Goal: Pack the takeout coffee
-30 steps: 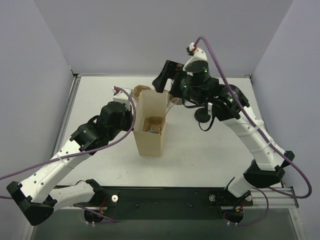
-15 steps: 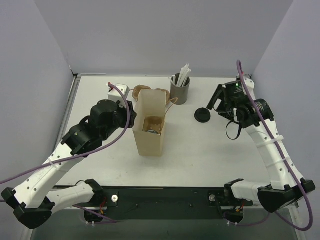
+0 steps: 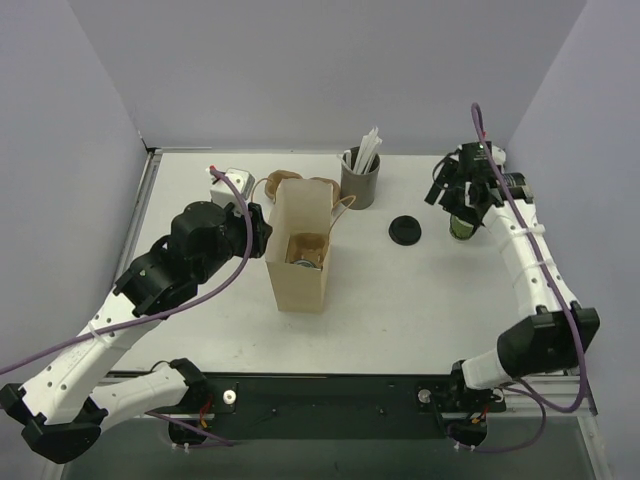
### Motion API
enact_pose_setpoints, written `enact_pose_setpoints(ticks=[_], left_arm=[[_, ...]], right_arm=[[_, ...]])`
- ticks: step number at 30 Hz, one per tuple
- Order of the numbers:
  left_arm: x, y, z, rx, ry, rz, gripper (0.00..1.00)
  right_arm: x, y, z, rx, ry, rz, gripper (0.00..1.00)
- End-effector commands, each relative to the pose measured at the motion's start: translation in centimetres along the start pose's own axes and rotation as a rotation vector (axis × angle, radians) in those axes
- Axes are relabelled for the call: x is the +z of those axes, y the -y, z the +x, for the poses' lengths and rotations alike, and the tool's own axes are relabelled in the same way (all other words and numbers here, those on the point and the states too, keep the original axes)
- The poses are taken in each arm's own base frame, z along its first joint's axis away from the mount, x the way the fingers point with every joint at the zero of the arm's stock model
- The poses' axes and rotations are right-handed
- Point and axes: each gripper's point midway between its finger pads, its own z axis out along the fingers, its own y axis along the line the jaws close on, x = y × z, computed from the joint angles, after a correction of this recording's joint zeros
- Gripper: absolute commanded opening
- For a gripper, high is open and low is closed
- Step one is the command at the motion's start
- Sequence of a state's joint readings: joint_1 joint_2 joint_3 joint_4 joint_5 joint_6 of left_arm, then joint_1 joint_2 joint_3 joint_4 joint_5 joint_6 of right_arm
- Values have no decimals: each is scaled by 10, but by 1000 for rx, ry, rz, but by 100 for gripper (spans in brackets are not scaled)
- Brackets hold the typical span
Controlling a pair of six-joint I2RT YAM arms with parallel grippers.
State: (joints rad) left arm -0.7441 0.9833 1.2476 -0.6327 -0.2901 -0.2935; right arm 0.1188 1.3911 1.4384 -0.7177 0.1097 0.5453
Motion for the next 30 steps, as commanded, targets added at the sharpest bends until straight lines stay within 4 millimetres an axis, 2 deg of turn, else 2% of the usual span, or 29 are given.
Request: enact_pose_setpoints(ticks=[1,2,3,5,6,7,8,9,10,16,17,18,21,30], left_arm=[[-12,6,-31,-43,88,34,50],[-13,6,-34,-48,96,31,50],[-13,5,-36,-53,101,24,50],[-14,3,-41,-63,118,12,50],[-15,2,-45,-66,128,6,50],[-15,0,-46,-67,127,-2,49],[-15,-1,-47,-68,128,-10,49],[-14,-1,-47,-68,125,-13,49],[-15,-1,-50,-70,128,-12,49],[-13,-4,-50,-88,119,-39,49],[-12,-4,-52,-90,120,-43,49],[-13,-5,-51,-91,117,-49,49],[-13,-7,-53,-95,120,-62,49],[-7,-10,-52,-75,106,-88,49]], right_arm=[[14,-85,-41,-133,99,-230,68],[17,-99,-43,-169,105,-249,66],[22,-120,-54,-196,125,-274,64],[24,-153,-50,-276,119,-341,60],[41,-166,-45,-300,95,-345,58],[36,-181,-57,-309,128,-375,55],[38,-192,-55,-323,121,-397,53],[51,-200,-49,-339,99,-401,52],[48,-210,-56,-343,121,-424,51],[63,-241,-55,-384,148,-474,50],[61,-246,-60,-378,159,-488,50],[72,-249,-53,-386,136,-487,50],[79,-259,-50,-399,131,-499,49],[88,-277,-47,-417,149,-528,49]])
